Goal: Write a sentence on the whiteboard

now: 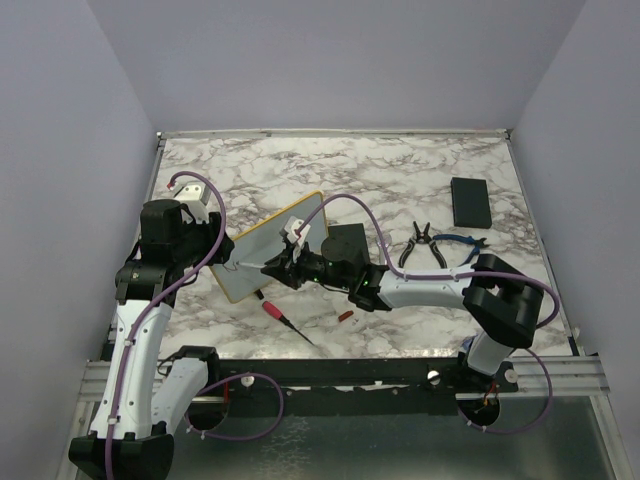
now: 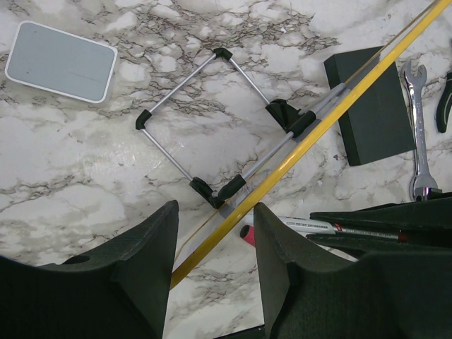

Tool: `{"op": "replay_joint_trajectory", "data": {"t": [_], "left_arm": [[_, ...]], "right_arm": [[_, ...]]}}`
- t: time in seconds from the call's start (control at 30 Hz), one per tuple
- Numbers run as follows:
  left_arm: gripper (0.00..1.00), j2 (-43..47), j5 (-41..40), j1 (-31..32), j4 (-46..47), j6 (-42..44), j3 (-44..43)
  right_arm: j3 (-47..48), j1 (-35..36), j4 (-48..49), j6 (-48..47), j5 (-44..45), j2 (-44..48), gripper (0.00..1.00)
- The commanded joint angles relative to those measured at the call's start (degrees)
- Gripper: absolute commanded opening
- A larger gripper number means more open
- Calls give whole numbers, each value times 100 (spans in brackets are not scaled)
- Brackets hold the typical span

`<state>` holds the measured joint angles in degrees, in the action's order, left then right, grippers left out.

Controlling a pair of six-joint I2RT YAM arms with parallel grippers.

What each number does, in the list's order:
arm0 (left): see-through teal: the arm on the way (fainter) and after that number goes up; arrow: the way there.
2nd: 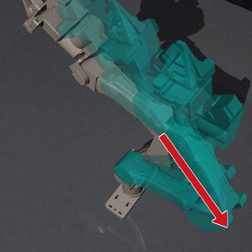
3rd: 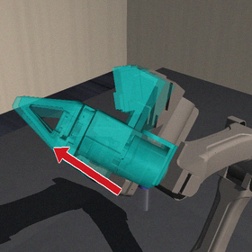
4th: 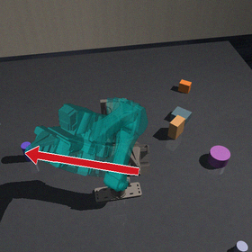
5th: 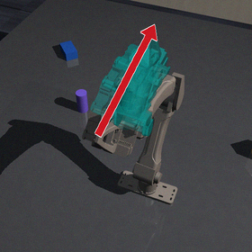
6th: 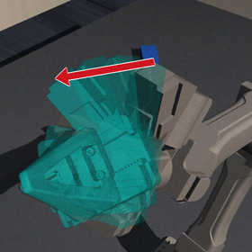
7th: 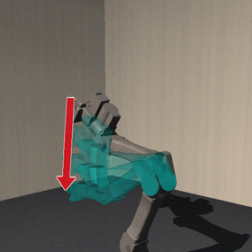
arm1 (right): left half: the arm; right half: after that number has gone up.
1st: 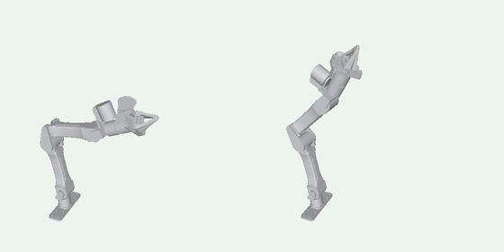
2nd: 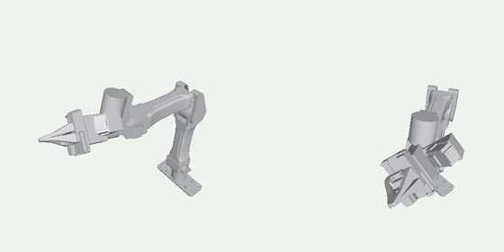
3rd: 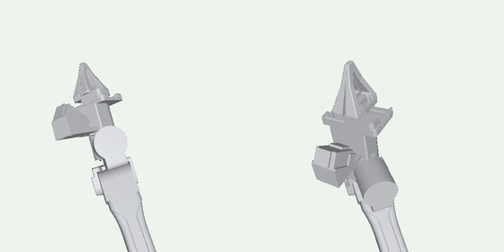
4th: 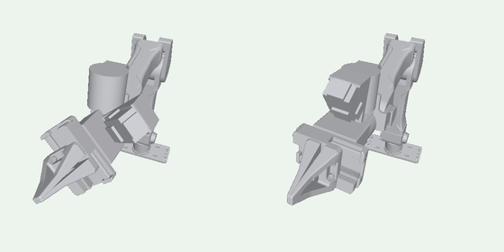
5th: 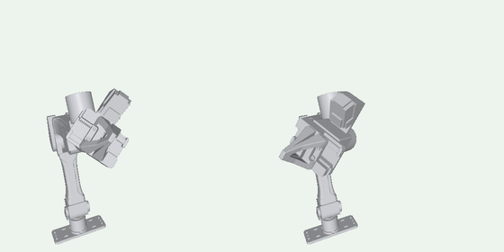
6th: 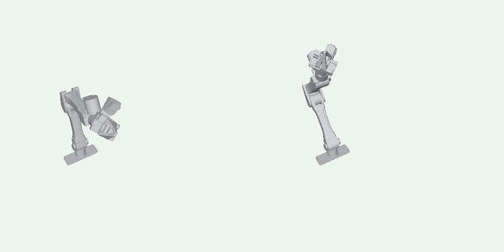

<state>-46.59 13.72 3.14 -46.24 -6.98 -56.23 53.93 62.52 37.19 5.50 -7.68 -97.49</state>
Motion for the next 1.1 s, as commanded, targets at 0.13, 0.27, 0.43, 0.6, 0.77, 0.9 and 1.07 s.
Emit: {"op": "replay_joint_trajectory", "data": {"t": [0.13, 0.27, 0.43, 0.6, 0.77, 0.9, 1.07], "left_arm": [[47, 53, 57, 30, -130, 5, -37], [47, 45, 63, 30, -129, 6, -37], [47, 27, 78, 36, -130, 7, -37], [47, 27, 78, 30, -131, 4, -37], [47, 27, 74, 32, -124, 5, -37], [47, 36, 73, 35, -127, 11, -38], [47, 52, 69, 33, -125, 4, -29]], "right_arm": [[-165, 24, -43, 41, 263, -153, 1], [-181, 28, -39, 31, 285, -169, 1], [-143, 32, -39, 30, 250, -210, 1], [-170, 32, 28, 22, 303, -160, 1], [-148, 37, 132, 19, 346, -56, 1], [-102, 32, 216, 13, 355, 20, 1], [-75, 36, 264, -34, 485, 96, 1]]}}
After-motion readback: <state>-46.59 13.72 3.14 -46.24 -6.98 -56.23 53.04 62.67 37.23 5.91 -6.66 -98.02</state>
